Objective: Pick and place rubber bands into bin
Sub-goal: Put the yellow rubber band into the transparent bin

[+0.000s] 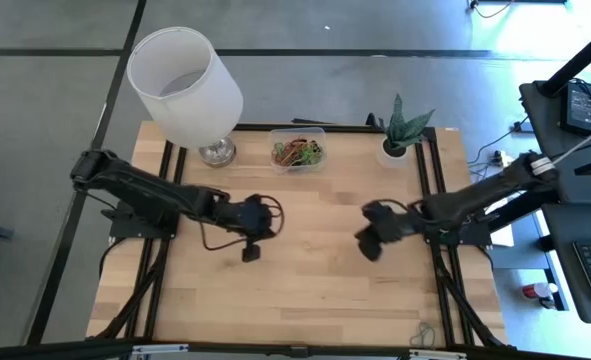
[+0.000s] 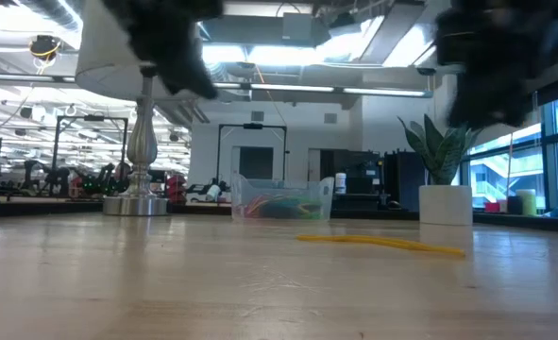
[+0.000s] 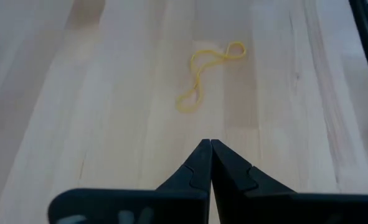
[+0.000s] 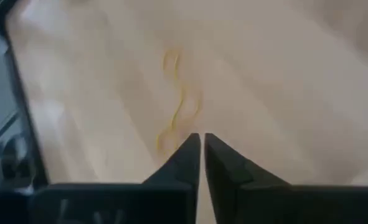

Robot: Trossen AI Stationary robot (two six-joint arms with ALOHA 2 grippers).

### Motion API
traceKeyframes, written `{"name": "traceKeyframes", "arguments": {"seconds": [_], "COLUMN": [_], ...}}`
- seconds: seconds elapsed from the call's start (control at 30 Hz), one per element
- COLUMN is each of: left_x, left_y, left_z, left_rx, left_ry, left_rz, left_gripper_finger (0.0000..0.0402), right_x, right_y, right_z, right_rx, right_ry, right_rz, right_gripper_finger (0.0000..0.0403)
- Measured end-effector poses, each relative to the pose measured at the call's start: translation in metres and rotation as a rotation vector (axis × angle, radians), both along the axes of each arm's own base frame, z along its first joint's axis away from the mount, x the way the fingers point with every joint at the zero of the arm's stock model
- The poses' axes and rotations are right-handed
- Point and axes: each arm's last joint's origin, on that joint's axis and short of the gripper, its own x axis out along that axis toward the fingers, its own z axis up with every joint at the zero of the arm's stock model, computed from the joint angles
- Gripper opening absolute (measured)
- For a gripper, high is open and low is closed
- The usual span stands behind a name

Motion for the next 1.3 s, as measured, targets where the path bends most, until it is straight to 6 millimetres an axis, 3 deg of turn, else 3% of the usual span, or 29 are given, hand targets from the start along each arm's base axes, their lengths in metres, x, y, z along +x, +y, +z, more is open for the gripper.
{"name": "traceKeyframes", "arguments": {"seconds": [0.13,0.37,0.6,0.83,0.97,1.07,1.2,1.3], "left_x": [0.041,0.111,0.153,0.165,0.165,0.163,0.16,0.156], "left_y": [-0.009,-0.024,-0.024,-0.018,-0.017,-0.018,-0.017,-0.021], "left_z": [-0.003,-0.024,-0.054,-0.088,-0.102,-0.105,-0.102,-0.091], "left_rx": [0.045,0.111,0.114,0.098,0.117,0.13,0.079,0.066], "left_ry": [0.02,0.094,0.165,0.246,0.292,0.321,0.345,0.387], "left_rz": [-0.039,-0.142,-0.115,-0.067,-0.044,-0.019,0.006,-0.005], "left_gripper_finger": [0.0003,0.0012,0.0062,0.0121,0.0132,0.0107,0.0019,0.0004], "right_x": [-0.023,-0.052,-0.066,-0.073,-0.075,-0.077,-0.076,-0.075], "right_y": [0.018,0.04,0.052,0.058,0.061,0.062,0.062,0.061], "right_z": [-0.008,-0.015,-0.017,-0.017,-0.017,-0.017,-0.017,-0.017], "right_rx": [0.022,0.036,0.019,0.009,0.007,0.005,-0.006,-0.036], "right_ry": [0.03,0.184,0.237,0.239,0.239,0.239,0.23,0.206], "right_rz": [0.081,0.232,0.299,0.35,0.369,0.378,0.371,0.347], "right_gripper_finger": [0.0005,0.0006,0.0006,0.0011,0.0011,0.0011,0.0012,0.0012]}}
